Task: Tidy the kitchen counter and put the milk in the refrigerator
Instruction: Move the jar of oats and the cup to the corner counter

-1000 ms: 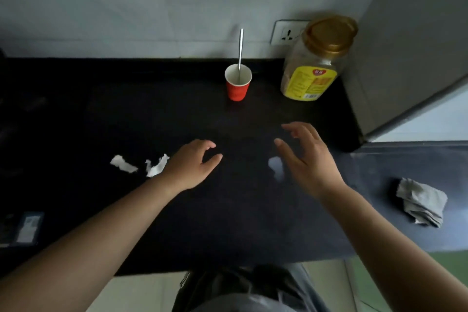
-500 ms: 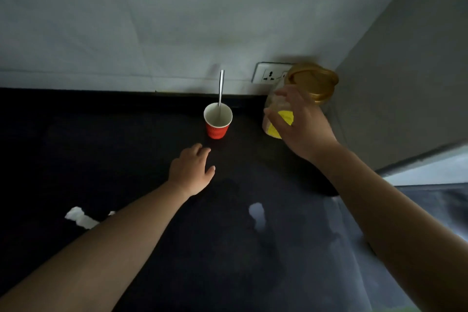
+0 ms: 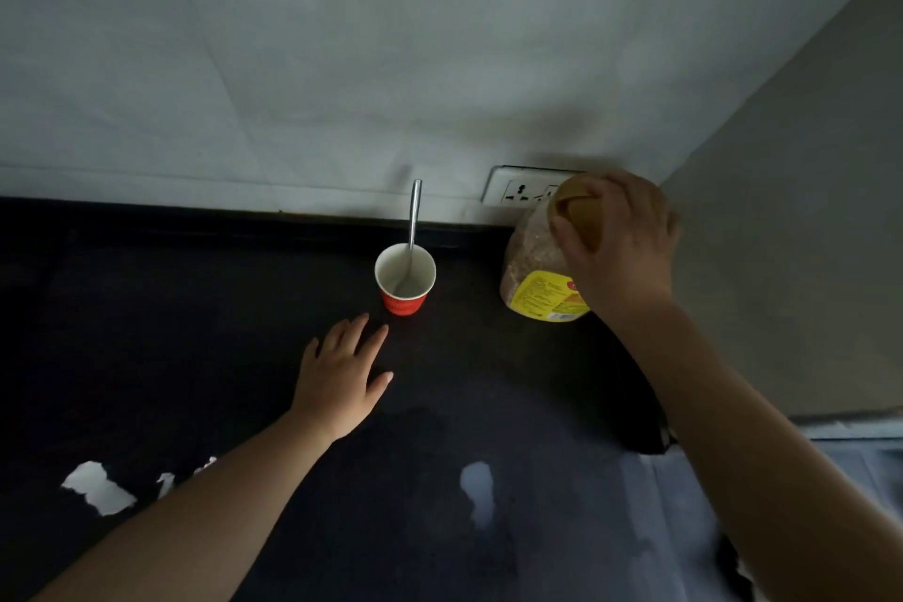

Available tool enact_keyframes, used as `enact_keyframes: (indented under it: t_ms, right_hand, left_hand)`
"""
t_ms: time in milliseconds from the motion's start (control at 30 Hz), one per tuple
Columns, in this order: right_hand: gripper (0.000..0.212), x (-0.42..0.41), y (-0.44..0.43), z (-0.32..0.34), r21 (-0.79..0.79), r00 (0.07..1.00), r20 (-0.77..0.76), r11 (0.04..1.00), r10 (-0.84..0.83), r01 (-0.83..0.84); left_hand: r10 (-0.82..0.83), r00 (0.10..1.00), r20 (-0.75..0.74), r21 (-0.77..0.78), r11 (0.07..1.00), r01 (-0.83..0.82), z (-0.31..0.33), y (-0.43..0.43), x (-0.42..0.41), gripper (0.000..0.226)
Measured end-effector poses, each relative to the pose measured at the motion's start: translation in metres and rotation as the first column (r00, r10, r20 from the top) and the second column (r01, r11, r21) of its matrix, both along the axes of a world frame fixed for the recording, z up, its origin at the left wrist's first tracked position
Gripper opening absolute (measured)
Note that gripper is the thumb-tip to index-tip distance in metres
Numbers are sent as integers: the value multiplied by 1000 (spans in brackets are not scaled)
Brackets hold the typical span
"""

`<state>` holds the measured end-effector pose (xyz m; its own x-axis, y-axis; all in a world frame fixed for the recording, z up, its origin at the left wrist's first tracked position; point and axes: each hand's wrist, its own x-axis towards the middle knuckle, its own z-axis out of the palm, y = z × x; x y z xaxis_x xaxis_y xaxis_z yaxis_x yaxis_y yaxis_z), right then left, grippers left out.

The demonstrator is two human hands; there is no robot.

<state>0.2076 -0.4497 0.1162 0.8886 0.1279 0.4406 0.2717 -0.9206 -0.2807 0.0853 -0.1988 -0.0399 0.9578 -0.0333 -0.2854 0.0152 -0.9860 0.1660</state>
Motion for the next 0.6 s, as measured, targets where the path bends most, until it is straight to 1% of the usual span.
enact_keyframes:
  t_ms: [67, 167, 200, 267, 367, 433, 600]
  right_hand:
    - [32, 4, 0, -3, -40, 997, -37, 997, -73, 72]
    - [22, 9, 3, -4, -71, 992, 26, 990, -123, 125]
    - [17, 9, 2, -3, -68, 994, 40, 992, -101, 103]
    - [11, 11, 1, 0, -30, 1000, 24, 1000, 0, 1]
    - [16, 11, 2, 7, 21, 993, -35, 993, 114, -114]
    - [19, 7, 6, 11, 31, 986, -33, 986, 162, -161]
    - [15, -9, 21, 12, 70, 939, -70, 941, 337, -333]
  left_hand:
    - [-11, 1000, 29, -6, 1000, 11, -4, 2, 0, 62]
    - [-17, 998, 63, 2, 1000, 17, -6, 2, 0, 62]
    - [-20, 998, 65, 5, 1000, 20, -5, 2, 1, 62]
    - [-17, 998, 62, 6, 1000, 16, -5, 2, 1, 62]
    - [-20, 998, 64, 4, 1000, 20, -4, 2, 2, 62]
    - [-33, 998, 55, 6, 999, 33, -5, 3, 2, 64]
    - [-71, 997, 23, -18, 997, 72, -4, 9, 2, 67]
